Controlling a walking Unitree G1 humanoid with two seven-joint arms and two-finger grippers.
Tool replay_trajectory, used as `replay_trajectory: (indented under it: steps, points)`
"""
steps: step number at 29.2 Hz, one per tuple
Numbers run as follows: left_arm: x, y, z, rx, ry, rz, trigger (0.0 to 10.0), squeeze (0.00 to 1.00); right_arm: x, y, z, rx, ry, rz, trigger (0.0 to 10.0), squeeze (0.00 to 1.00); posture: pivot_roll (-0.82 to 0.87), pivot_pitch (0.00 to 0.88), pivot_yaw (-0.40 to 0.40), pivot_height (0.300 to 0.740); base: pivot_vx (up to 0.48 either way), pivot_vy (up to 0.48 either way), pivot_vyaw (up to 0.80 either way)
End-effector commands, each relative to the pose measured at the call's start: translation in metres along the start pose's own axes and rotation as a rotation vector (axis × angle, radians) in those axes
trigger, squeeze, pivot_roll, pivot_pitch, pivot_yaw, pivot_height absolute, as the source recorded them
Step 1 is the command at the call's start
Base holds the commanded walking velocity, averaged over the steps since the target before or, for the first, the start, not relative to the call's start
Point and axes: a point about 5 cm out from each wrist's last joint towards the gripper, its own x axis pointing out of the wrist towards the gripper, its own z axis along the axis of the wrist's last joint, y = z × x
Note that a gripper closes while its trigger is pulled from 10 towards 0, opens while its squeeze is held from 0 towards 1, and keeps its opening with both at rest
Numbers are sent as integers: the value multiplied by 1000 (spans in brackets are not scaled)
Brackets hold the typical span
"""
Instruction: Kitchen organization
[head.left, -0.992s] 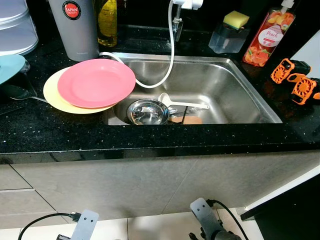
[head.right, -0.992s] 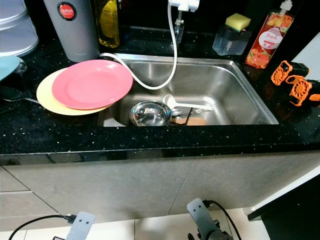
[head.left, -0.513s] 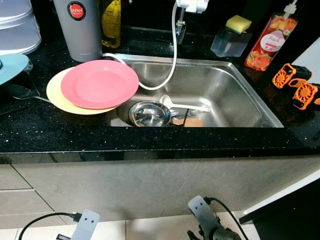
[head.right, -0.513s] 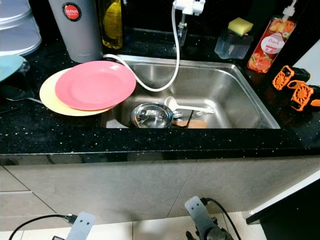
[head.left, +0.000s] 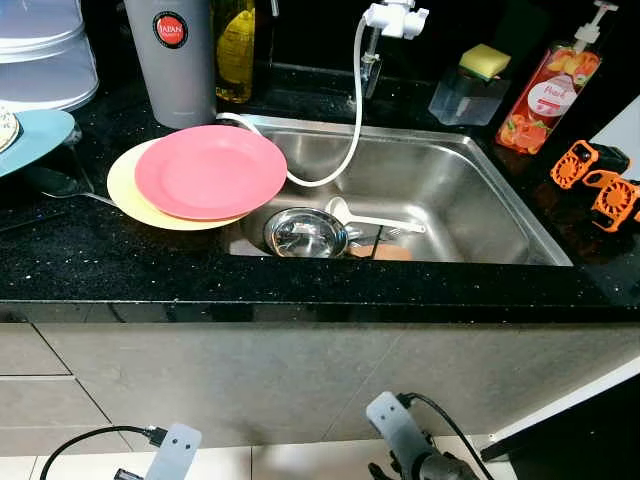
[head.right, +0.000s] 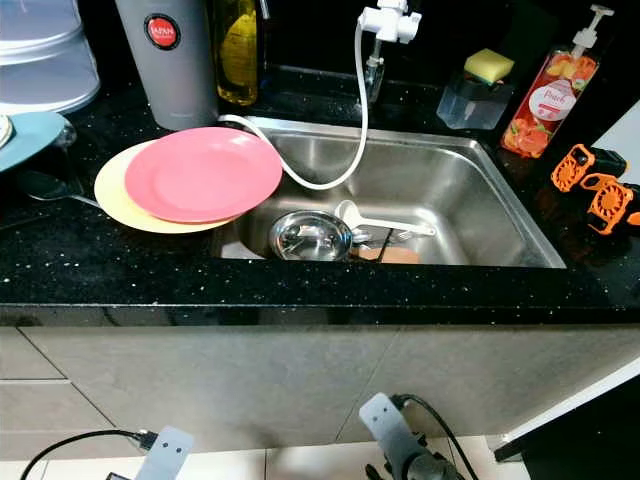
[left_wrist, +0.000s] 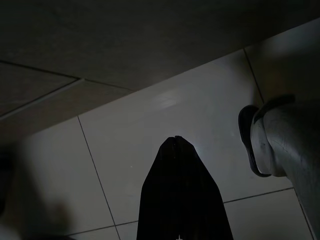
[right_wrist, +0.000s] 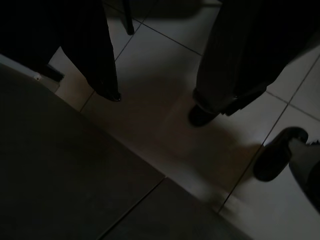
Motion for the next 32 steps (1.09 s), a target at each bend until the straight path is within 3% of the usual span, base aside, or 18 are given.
replay_trajectory:
  steps: [1, 4, 19, 28, 30, 32]
  points:
    - [-1, -9, 2, 46, -13, -45, 10000, 0, -2, -1, -8, -7, 29, -7, 10000, 0, 192, 0, -116, 740, 0, 0, 0]
    - [1, -4, 5, 35, -16, -31, 10000, 0, -2, 3, -8, -51, 29, 16, 10000, 0, 191, 0, -113, 740, 0, 0, 0]
    - [4, -9, 16, 119, -42, -94, 10000, 0, -1, -2, -6, -18, 32, -28, 10000, 0, 164, 0, -71, 740, 0, 0, 0]
    - [8, -6, 25, 139, -54, -102, 10000, 0, -3, 1, -12, -71, 54, -14, 10000, 0, 146, 0, -56, 740, 0, 0, 0]
    - [8, -4, 25, 125, -50, -96, 10000, 0, -3, 0, -14, -62, 60, -28, 10000, 0, 143, 0, -52, 740, 0, 0, 0]
    - [8, -1, 23, 152, -48, -111, 10000, 0, -4, -3, -15, 25, 59, -74, 10000, 0, 122, 0, -24, 740, 0, 0, 0]
